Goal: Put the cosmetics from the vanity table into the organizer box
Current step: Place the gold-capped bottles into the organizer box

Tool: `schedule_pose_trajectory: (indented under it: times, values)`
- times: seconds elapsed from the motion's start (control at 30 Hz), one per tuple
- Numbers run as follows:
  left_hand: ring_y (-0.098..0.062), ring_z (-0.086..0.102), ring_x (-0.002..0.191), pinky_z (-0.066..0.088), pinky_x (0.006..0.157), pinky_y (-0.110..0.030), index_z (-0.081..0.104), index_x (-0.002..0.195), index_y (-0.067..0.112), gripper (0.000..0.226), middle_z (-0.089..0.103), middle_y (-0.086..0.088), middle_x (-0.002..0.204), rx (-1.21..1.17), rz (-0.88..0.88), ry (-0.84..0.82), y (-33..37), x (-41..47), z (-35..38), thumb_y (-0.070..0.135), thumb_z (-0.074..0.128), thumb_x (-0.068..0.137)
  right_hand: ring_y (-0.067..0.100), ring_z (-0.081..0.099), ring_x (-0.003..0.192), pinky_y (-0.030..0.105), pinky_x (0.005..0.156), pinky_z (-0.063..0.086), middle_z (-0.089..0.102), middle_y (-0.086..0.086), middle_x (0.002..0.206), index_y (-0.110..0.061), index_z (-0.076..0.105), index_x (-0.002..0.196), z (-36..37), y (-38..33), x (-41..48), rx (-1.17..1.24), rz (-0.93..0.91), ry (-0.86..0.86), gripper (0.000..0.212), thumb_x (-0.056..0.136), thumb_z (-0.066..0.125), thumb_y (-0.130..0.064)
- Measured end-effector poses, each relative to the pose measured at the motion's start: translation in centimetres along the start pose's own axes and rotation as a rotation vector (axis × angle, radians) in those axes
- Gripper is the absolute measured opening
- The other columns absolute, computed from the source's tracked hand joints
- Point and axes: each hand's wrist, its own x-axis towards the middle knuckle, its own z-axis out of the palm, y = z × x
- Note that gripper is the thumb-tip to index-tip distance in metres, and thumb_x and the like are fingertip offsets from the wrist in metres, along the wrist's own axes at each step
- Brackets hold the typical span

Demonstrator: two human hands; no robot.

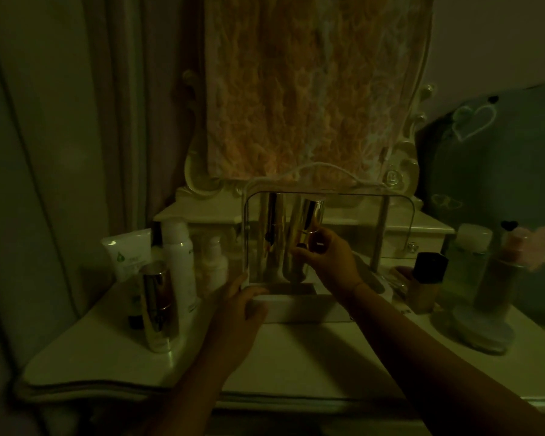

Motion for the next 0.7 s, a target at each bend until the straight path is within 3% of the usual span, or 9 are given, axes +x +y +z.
schedule_pose_trajectory:
  times: [0.27, 0.43, 0.53, 0.6, 0.7]
  values:
    - [0.004, 0.013, 0.121, 0.027, 0.095, -0.02, 0.061, 0.105, 0.03, 0.02, 0.024, 0.007, 0.149, 0.032, 0.005, 0.001, 0.1, 0.0, 0.1, 0.02, 0.056, 0.088, 0.014, 0.06, 0.098, 0.019, 0.074, 0.051, 0.063, 0.007, 0.117, -0.008, 0.055, 0.122, 0.8, 1.9, 2.6, 0.013, 0.136, -0.017, 0.05, 0.075, 0.072, -0.009]
    - [0.011, 0.01, 0.115, 0.025, 0.09, -0.012, 0.061, 0.102, 0.029, 0.019, 0.024, 0.008, 0.149, 0.037, 0.02, 0.005, -0.1, 0.0, 0.1, 0.02, 0.057, 0.087, 0.012, 0.056, 0.094, 0.016, 0.066, 0.046, 0.061, 0.009, 0.119, -0.009, 0.052, 0.125, 1.1, 2.2, 3.2, 0.0, 0.161, -0.058, 0.051, 0.077, 0.07, -0.008]
    - [0.006, 0.013, 0.119, 0.028, 0.091, -0.015, 0.062, 0.101, 0.028, 0.018, 0.024, 0.007, 0.149, 0.029, 0.019, 0.006, -0.2, 0.1, 0.2, 0.019, 0.057, 0.087, 0.016, 0.055, 0.097, 0.017, 0.065, 0.045, 0.058, 0.01, 0.121, -0.01, 0.048, 0.129, 0.9, 2.0, 3.4, -0.017, 0.176, -0.113, 0.056, 0.077, 0.069, -0.003]
    - [0.003, 0.015, 0.122, 0.03, 0.088, -0.009, 0.062, 0.101, 0.028, 0.018, 0.025, 0.007, 0.148, 0.034, 0.025, 0.011, -0.2, 0.1, 0.2, 0.019, 0.057, 0.086, 0.018, 0.054, 0.097, 0.02, 0.067, 0.048, 0.057, 0.01, 0.119, -0.01, 0.045, 0.132, 0.8, 2.2, 3.5, -0.045, 0.2, -0.14, 0.06, 0.077, 0.068, -0.002]
    - [-0.001, 0.02, 0.126, 0.025, 0.072, 0.004, 0.062, 0.101, 0.028, 0.017, 0.027, 0.006, 0.147, 0.048, 0.027, 0.016, -0.2, 0.2, 0.1, 0.019, 0.058, 0.086, 0.018, 0.056, 0.093, 0.022, 0.065, 0.049, 0.058, 0.006, 0.106, -0.012, 0.044, 0.133, 0.9, 2.5, 3.4, -0.073, 0.228, -0.153, 0.06, 0.078, 0.068, -0.003]
